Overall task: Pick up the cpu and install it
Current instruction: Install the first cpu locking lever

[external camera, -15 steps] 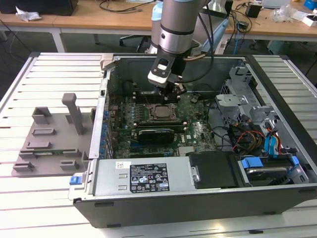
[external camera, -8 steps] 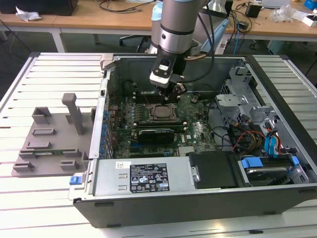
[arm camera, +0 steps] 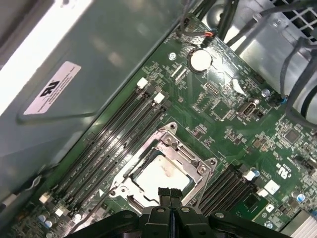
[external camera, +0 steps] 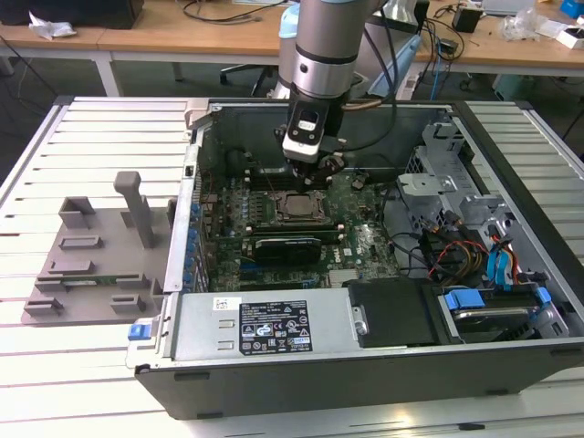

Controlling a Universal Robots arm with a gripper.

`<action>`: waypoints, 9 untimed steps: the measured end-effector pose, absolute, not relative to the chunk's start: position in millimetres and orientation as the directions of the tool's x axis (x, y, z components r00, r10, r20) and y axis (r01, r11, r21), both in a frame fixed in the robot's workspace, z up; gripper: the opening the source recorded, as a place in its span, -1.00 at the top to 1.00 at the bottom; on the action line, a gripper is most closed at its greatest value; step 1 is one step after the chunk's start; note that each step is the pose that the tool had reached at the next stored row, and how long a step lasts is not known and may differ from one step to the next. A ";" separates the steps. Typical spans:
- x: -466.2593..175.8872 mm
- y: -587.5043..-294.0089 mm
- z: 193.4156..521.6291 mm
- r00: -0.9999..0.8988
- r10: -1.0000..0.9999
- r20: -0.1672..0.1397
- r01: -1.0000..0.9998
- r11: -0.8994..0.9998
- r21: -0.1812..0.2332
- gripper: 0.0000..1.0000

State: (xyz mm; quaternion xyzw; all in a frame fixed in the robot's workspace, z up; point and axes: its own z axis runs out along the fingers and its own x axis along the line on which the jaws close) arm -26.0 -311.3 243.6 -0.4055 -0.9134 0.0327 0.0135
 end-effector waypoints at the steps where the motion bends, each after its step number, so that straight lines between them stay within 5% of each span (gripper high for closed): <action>1: -26.0 -311.3 243.6 -0.678 0.735 -0.002 0.733 0.676 -0.071 0.79; 9: -26.0 -311.3 243.6 -0.745 0.667 -0.002 0.665 0.743 -0.071 0.79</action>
